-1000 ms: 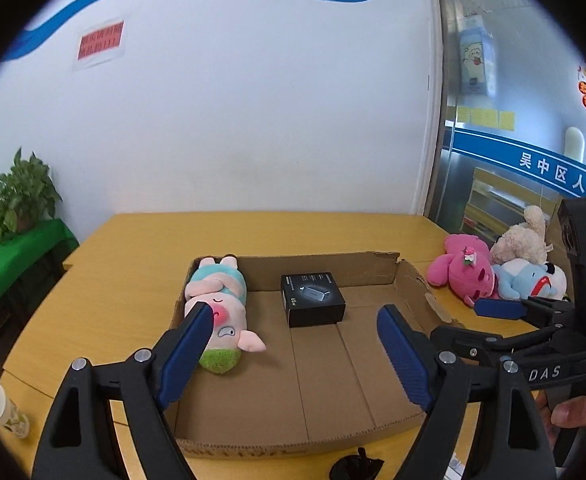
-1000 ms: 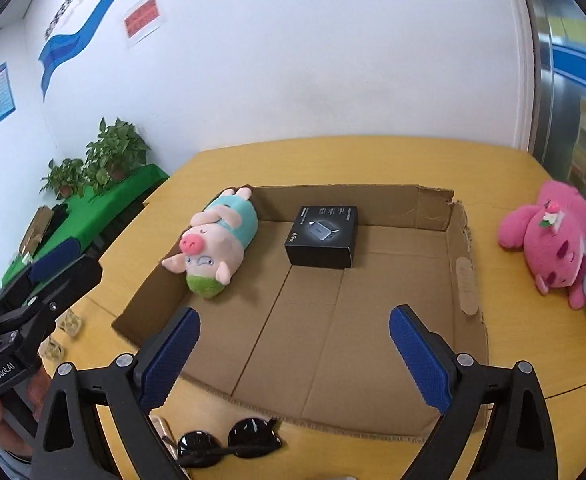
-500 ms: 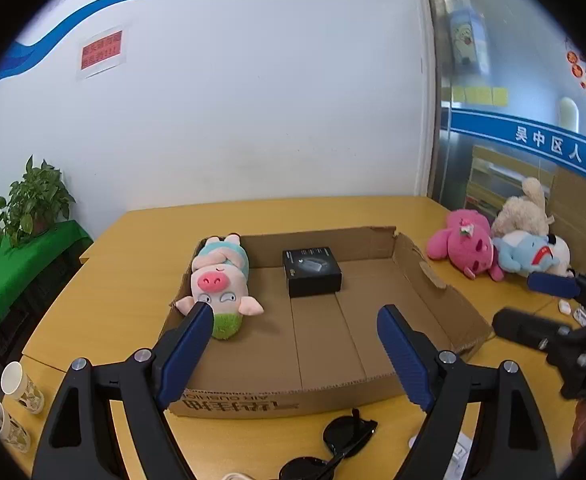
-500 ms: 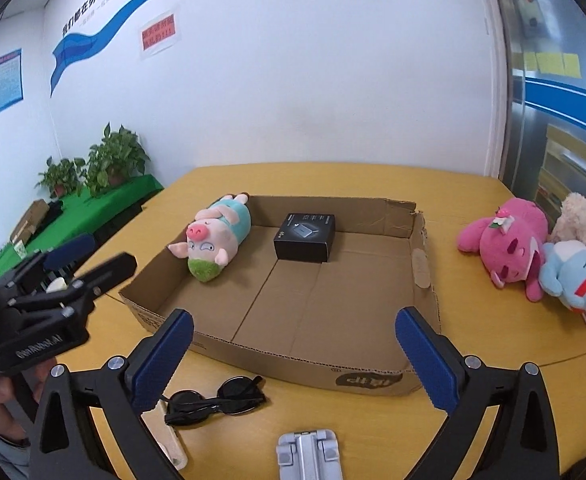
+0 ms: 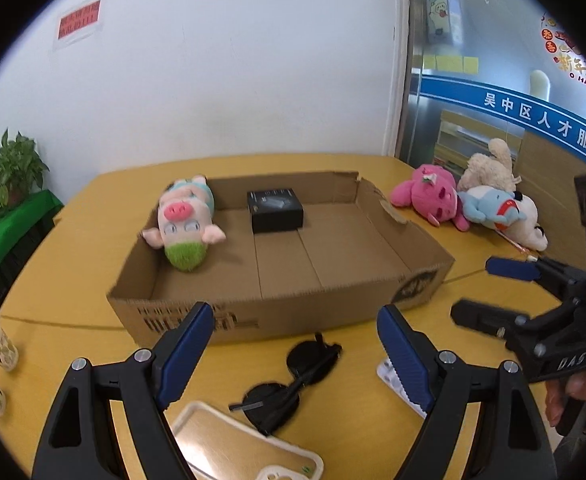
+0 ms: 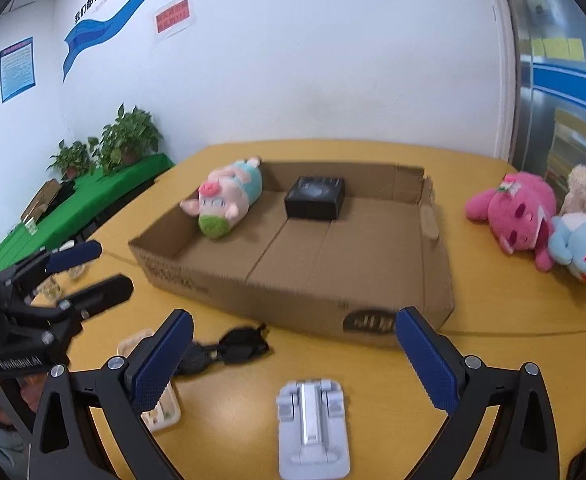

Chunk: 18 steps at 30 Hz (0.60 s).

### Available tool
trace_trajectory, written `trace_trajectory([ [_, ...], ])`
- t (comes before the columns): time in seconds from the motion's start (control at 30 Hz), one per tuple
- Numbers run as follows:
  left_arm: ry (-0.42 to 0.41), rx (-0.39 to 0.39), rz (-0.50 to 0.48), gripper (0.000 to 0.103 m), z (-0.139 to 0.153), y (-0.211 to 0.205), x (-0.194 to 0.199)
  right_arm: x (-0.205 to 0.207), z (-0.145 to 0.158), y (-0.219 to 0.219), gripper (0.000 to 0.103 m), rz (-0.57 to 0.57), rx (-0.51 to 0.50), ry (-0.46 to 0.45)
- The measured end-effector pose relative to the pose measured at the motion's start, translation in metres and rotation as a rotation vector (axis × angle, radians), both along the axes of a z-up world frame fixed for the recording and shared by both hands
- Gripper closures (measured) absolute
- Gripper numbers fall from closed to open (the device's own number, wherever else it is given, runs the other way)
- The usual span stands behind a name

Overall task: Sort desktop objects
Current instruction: 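Lift the right tool out of the cardboard box, then move the right tool toward the grey phone stand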

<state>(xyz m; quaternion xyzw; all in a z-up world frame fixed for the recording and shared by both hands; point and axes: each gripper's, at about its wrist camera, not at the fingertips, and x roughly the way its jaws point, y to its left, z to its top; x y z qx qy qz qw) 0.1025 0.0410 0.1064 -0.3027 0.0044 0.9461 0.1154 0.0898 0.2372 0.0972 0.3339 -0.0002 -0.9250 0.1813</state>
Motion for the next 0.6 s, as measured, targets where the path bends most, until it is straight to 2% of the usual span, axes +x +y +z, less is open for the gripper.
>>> trace_trajectory([
  [0.17, -0.099, 0.021, -0.008, 0.019, -0.030, -0.008, 0.000, 0.019, -0.060, 0.012, 0.000, 0.005, 0.070, -0.137],
  [0.27, -0.189, 0.085, -0.028, 0.019, -0.052, -0.014, -0.001, 0.030, -0.088, 0.019, 0.000, -0.002, 0.063, -0.209],
  [0.4, -0.263, 0.135, -0.069, 0.019, -0.068, -0.007, 0.001, 0.032, -0.114, 0.012, 0.002, 0.015, 0.100, -0.255],
  [0.43, -0.279, 0.145, -0.080, 0.019, -0.070, -0.002, 0.001, 0.031, -0.119, 0.009, 0.004, 0.021, 0.117, -0.261],
  [0.5, -0.305, 0.152, -0.130, 0.019, -0.073, 0.012, 0.002, 0.028, -0.128, 0.007, 0.018, 0.019, 0.137, -0.282],
  [0.6, -0.327, 0.149, -0.178, 0.019, -0.079, 0.030, 0.002, 0.024, -0.136, 0.010, 0.030, 0.004, 0.134, -0.297],
])
